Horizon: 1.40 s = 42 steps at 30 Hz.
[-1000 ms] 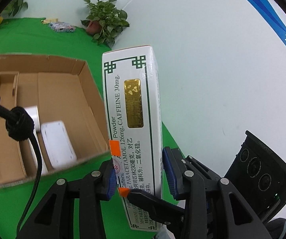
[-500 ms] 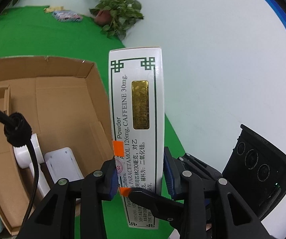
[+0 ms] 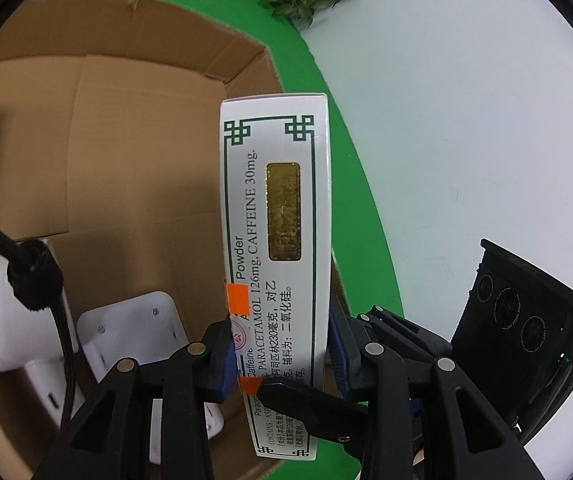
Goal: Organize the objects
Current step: 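Lift the medicine box with the right gripper and carry it over the tray box, then lower the medicine box into the tray box beside the white device and open the right gripper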
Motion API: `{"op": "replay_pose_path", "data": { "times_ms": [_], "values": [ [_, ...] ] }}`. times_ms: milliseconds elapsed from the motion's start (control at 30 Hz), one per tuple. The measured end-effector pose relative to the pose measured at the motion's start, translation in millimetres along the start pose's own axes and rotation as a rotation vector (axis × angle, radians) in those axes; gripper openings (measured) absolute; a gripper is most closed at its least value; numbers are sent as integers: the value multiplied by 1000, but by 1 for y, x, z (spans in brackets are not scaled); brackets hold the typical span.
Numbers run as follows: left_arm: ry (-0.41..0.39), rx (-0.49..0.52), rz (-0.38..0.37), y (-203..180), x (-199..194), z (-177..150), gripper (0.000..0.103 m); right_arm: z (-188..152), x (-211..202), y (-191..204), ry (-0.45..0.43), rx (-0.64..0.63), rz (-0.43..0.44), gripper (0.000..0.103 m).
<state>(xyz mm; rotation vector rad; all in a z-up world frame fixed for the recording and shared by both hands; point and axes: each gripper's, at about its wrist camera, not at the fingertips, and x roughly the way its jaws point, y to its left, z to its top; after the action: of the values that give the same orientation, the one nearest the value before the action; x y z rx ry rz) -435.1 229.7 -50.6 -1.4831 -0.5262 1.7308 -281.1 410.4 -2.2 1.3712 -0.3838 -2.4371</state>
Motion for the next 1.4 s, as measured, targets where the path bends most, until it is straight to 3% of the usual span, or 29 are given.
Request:
{"op": "replay_pose_path", "data": {
  "times_ms": [267,400,633,833,967,1000,1133,1333,1400],
  "values": [
    [54,-53,-56,23,23,14,41,-2,18,-3,65,-36,-140,61],
    [28,-104,-84,27,8,19,61,-8,22,0,74,-82,-232,61],
    [-51,-17,40,8,-42,13,64,-6,28,3,104,-79,-268,61],
    [-129,-5,85,5,-92,-22,64,-5,33,6,128,-73,-307,66],
    [-191,-16,50,7,-127,-63,64,-7,35,12,154,-87,-285,82],
    [-211,-21,47,11,-141,-81,64,-9,33,13,151,-84,-280,83],
    [-284,2,142,14,-186,-117,64,-13,31,20,147,-74,-241,83],
    [-389,65,330,21,-189,-128,66,-22,34,25,151,-95,-256,83],
    [-447,93,426,19,-191,-138,74,-25,29,26,120,-96,-260,83]
  ]
}}
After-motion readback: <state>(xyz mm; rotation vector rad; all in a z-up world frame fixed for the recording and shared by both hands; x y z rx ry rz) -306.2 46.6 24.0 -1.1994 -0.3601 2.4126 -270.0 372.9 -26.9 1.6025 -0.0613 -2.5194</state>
